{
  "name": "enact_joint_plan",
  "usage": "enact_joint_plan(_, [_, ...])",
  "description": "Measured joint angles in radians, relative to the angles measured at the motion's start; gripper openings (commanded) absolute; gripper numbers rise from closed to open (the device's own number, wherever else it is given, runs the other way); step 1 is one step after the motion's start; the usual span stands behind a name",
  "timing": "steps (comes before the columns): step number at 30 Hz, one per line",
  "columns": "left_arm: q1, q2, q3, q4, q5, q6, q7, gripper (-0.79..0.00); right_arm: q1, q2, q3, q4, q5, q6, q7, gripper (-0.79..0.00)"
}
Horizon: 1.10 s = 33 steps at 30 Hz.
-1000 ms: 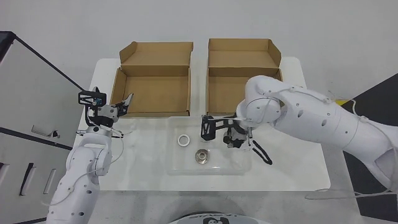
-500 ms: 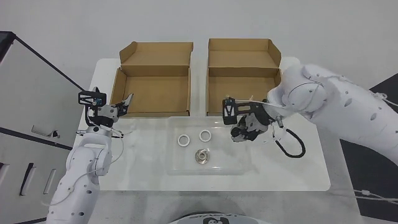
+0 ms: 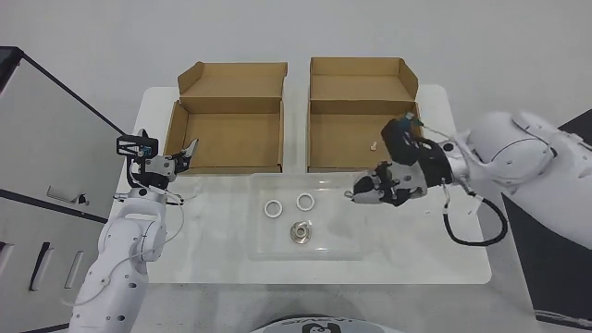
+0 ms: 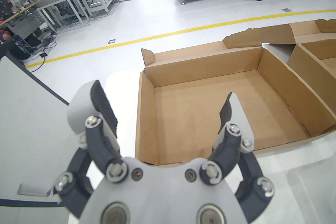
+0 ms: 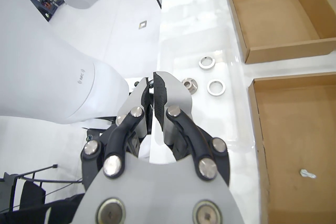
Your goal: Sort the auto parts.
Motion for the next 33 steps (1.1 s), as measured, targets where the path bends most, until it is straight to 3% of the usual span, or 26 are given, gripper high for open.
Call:
enact_joint_plan(7, [0.000, 0.000, 0.000, 0.000, 0.000, 0.000, 0.000, 0.000, -0.112, 0.041, 0.095, -0.007, 0.050, -0.137, -0.185, -0.785])
enact_joint_plan(18, [0.000, 0.000, 0.000, 0.000, 0.000, 0.000, 0.000, 0.000, -0.244, 0.045, 0.243, -0.088, 0.138, -0.137, -0.342, -0.785])
enact_joint_plan(26, [0.000, 0.000, 0.000, 0.000, 0.000, 0.000, 0.000, 0.000, -0.318, 0.003, 0.348, -0.124, 0.306, -0.137, -0.288, -0.785])
enact_joint_plan(33, [0.000, 0.000, 0.000, 0.000, 0.000, 0.000, 0.000, 0.000, -0.378, -0.077, 0.472, -0.121, 0.597, -0.137, -0.022, -0.785])
